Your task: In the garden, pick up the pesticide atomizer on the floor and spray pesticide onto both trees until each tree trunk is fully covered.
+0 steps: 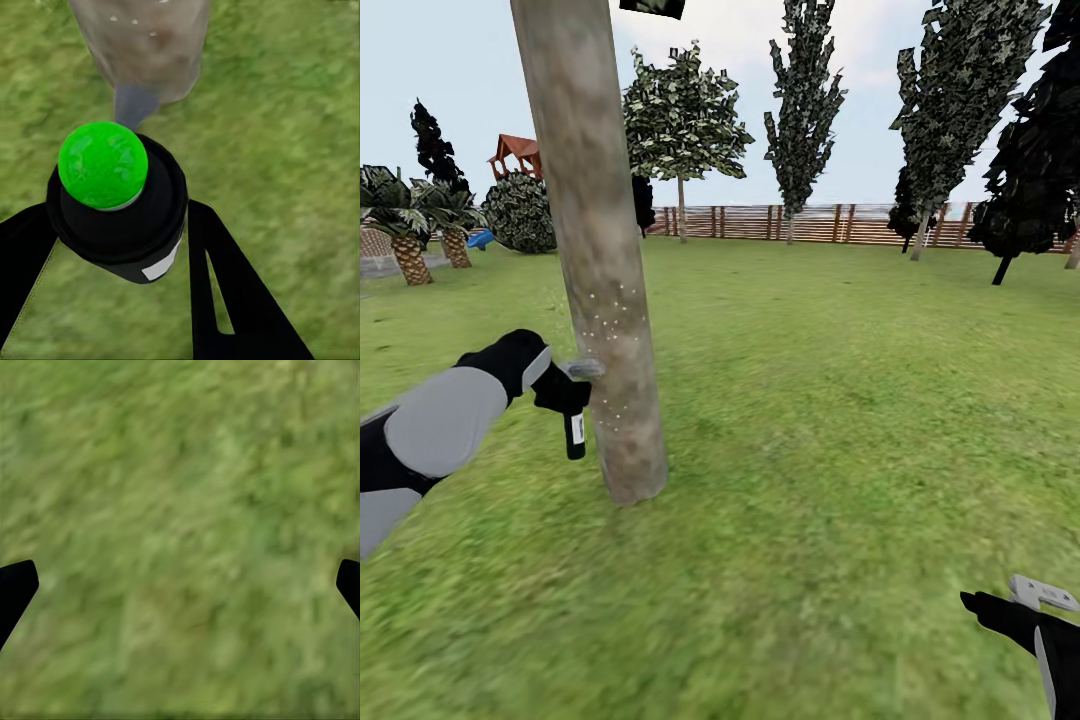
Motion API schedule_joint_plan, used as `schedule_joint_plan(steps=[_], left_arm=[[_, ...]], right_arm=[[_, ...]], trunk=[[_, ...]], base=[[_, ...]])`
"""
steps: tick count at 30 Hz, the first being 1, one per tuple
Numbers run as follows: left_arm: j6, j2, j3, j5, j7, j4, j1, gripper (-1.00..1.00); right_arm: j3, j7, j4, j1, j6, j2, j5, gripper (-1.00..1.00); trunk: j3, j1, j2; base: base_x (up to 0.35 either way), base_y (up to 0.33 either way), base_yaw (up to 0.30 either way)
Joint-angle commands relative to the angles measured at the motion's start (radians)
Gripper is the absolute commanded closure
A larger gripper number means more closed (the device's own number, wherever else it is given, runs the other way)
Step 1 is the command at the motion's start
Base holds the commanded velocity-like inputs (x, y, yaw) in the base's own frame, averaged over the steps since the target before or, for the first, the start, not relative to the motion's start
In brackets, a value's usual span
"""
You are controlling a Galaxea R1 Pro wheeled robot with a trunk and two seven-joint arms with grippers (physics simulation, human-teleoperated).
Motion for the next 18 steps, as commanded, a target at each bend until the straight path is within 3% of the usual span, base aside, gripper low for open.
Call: schedule_joint_plan(steps=[1, 3, 4, 8, 18], left_arm=[[0.002, 0.007, 0.008, -0.007, -0.008, -0.005, 0.000, 1.00], [0.003, 0.025, 0.008, -0.007, -0.008, -0.041, 0.001, 1.00], [0.008, 0.033, 0.008, -0.007, -0.008, -0.105, 0.001, 1.00], [0.049, 0.039, 0.007, -0.007, -0.008, -0.252, -0.001, 1.00], [0.060, 0.037, 0.006, -0.006, -0.009, -0.273, -0.030, 1.00]], right_arm=[[-0.003, 0.009, -0.001, -0.001, 0.003, 0.000, 0.011, -1.00], [-0.003, 0.009, -0.001, -0.001, 0.003, 0.000, 0.011, -1.00], [-0.003, 0.008, -0.001, -0.001, 0.003, 0.000, 0.011, -1.00], [-0.003, 0.008, -0.001, -0.001, 0.003, 0.000, 0.011, -1.00], [-0.003, 0.008, -0.001, -0.001, 0.003, 0.000, 0.011, -1.00]], trunk=[[-0.001, 0.000, 0.000], [-0.001, 0.000, 0.000], [-0.001, 0.000, 0.000], [-0.001, 0.000, 0.000], [-0.001, 0.000, 0.000]], base=[[0.000, 0.000, 0.000], [0.000, 0.000, 0.000], [0.000, 0.000, 0.000], [0.000, 0.000, 0.000], [0.000, 0.000, 0.000]])
